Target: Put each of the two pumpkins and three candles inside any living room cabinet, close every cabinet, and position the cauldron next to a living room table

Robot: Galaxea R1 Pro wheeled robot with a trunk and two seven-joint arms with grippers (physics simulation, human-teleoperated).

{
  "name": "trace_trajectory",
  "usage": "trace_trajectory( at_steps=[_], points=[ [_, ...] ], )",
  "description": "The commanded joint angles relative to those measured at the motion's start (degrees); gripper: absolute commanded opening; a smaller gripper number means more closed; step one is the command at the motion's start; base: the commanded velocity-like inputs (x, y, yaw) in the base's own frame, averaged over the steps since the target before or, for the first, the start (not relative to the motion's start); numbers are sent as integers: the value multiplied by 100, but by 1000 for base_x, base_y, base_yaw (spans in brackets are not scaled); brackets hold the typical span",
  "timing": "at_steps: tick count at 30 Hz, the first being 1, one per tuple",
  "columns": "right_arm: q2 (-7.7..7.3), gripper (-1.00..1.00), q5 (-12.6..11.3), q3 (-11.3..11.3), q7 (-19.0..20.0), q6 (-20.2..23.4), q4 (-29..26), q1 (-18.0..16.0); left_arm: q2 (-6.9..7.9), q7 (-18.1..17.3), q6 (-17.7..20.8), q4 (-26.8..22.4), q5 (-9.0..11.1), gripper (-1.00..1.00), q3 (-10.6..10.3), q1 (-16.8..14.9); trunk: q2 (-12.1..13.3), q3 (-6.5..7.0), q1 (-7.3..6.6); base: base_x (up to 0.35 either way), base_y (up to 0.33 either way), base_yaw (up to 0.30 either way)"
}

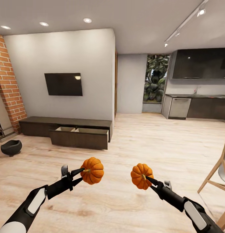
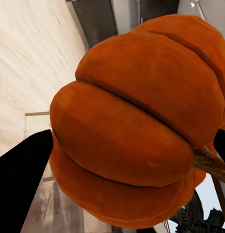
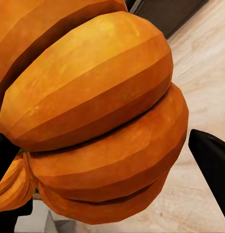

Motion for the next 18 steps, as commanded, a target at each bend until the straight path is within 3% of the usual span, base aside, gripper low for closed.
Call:
trace_trajectory(
  at_steps=[1,9,18],
  points=[
    [-3,-100,-83,-10,-15,64,-6,-3,-2,-8,57,-2,60,-100,12,-7,-3,-9,3,343,-93,155],
    [3,-100,-82,-16,53,111,-6,-5,2,-20,57,-2,53,-100,12,-6,-3,-36,3,343,-93,146],
    [-73,-100,-88,-8,60,84,-6,1,-16,-2,57,-2,52,-100,-2,-9,-3,-45,3,343,-89,23]
  ],
)
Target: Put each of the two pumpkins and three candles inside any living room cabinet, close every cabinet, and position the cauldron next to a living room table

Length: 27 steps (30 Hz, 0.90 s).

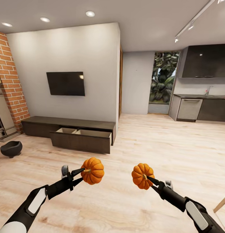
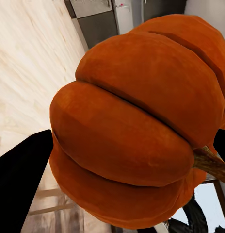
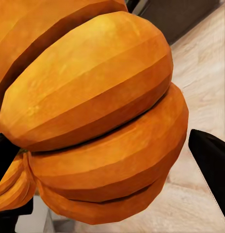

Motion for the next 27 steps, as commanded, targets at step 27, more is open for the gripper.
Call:
trace_trajectory(
  at_steps=[27],
  points=[
    [-27,-100,-84,-10,-28,95,-5,-3,-4,-5,58,-3,59,-100,11,-1,-3,-6,3,343,-4,235]
  ],
)
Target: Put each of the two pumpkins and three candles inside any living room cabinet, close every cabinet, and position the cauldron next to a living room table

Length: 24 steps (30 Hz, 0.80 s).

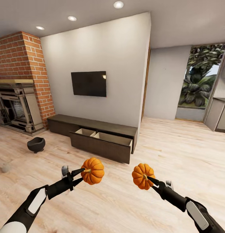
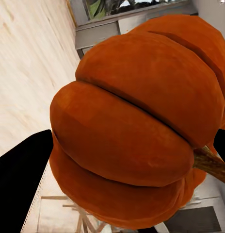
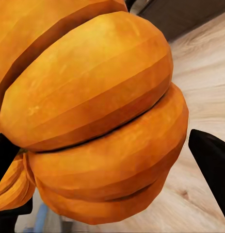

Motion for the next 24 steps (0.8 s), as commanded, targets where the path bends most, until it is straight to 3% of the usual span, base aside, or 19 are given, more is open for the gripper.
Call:
trace_trajectory(
  at_steps=[1,11,19,24],
  points=[
    [1,-100,-80,-8,-14,57,-7,-3,-3,-8,56,0,60,-100,10,-8,-3,-6,3,343,0,275],
    [5,-100,-80,-6,-14,58,-7,-5,0,-8,56,0,54,-100,9,-11,-3,-6,3,343,-33,206],
    [2,-100,-114,-6,-5,58,-7,-3,2,-8,56,0,60,-100,9,-9,-3,-8,3,343,-117,-7],
    [1,-100,-115,-6,-5,58,-5,-7,5,-16,56,0,61,-100,9,-10,-3,-19,3,343,-52,-206]
  ],
)
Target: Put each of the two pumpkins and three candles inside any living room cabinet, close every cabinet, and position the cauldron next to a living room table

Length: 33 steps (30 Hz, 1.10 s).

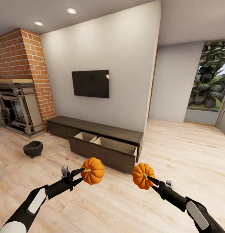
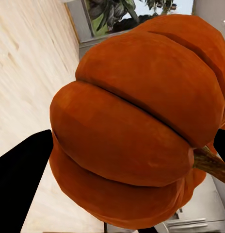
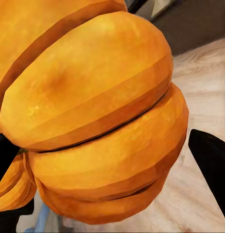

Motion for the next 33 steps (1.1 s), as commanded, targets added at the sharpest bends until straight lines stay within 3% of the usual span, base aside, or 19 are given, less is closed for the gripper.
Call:
trace_trajectory(
  at_steps=[1,17,33],
  points=[
    [1,-100,-79,-9,-12,60,-3,-8,0,-8,58,-5,63,-100,13,-2,-3,-8,3,343,-12,-250],
    [0,-100,-79,-9,-12,60,-1,-5,27,-66,58,-5,120,-100,22,0,-3,-19,3,343,-1,-93],
    [-3,-100,-79,-9,-12,60,2,-3,3,-49,58,-5,79,-100,22,0,-3,-19,3,342,6,-254]
  ],
)
